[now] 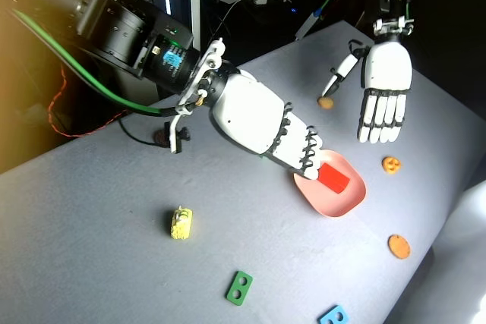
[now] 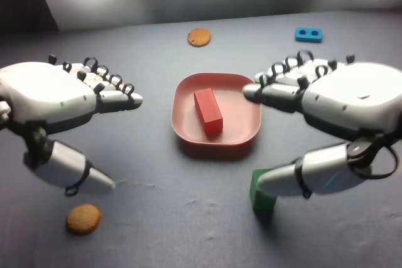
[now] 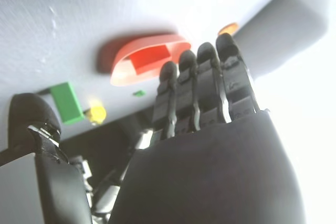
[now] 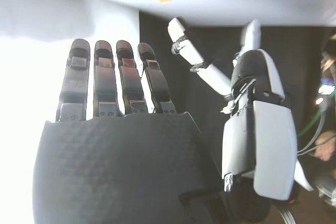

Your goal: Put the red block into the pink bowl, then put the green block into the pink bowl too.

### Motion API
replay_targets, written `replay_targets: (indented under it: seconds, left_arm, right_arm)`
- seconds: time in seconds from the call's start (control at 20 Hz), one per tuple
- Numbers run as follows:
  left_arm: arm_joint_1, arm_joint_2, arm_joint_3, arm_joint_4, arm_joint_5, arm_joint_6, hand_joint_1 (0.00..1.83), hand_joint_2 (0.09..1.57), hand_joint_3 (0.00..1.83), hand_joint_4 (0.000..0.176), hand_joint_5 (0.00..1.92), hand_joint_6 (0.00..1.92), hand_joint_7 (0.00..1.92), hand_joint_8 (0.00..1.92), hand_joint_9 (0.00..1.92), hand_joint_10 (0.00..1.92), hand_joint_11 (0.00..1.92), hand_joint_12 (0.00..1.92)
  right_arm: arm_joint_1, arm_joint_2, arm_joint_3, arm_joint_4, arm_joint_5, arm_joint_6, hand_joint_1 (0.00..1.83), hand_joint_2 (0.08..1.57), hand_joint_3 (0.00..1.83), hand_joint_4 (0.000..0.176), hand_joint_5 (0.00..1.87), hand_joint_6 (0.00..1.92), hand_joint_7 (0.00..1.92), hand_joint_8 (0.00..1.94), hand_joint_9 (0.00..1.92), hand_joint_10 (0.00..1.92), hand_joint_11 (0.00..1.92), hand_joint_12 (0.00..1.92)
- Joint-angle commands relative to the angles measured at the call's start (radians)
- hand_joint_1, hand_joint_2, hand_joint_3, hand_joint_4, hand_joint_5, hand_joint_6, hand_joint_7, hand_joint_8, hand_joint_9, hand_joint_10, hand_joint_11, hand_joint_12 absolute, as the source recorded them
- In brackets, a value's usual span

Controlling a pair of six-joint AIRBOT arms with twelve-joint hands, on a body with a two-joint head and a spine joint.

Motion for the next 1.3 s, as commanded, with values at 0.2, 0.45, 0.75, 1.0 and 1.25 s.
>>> replay_targets:
  seconds: [0.2,0.45,0.75,1.0,1.25]
  left_arm:
    - [0.030,0.041,-0.004,0.441,-0.223,-0.375,0.45,0.97,0.00,0.000,0.17,0.00,0.16,0.00,0.11,0.00,0.00,0.25]
    - [0.046,0.061,0.022,0.696,-0.455,-0.539,0.39,0.98,0.00,0.000,0.20,0.00,0.19,0.00,0.14,0.00,0.00,0.34]
    - [0.105,0.102,0.013,0.566,-0.569,-0.423,0.37,0.98,0.00,0.000,0.23,0.01,0.22,0.01,0.16,0.01,0.00,0.38]
    - [0.093,0.141,-0.026,0.565,-0.481,-0.414,0.40,0.99,0.00,0.000,0.25,0.00,0.25,0.00,0.19,0.01,0.00,0.36]
    - [0.082,0.142,-0.026,0.554,-0.486,-0.403,0.37,1.01,0.00,0.000,0.24,0.00,0.22,0.00,0.16,0.00,0.00,0.31]
  right_arm:
    - [-0.017,-0.036,0.004,0.029,0.126,0.003,0.41,0.75,0.00,0.101,0.21,0.01,0.00,0.00,0.00,0.00,0.00,0.00]
    - [-0.032,-0.044,0.004,0.110,0.146,0.001,0.86,0.71,0.00,0.138,0.53,0.02,0.04,0.00,0.00,0.00,0.00,0.00]
    - [-0.040,-0.048,0.005,0.165,0.174,0.005,0.99,0.76,0.02,0.156,0.62,0.04,0.00,0.00,0.00,0.00,0.00,0.00]
    - [-0.034,-0.063,0.005,0.304,0.177,0.012,0.99,0.78,0.01,0.159,0.74,0.03,0.08,0.02,0.00,0.00,0.00,0.00]
    - [-0.036,-0.082,0.005,0.339,0.205,0.011,0.99,0.77,0.00,0.159,0.82,0.03,0.11,0.00,0.00,0.00,0.00,0.00]
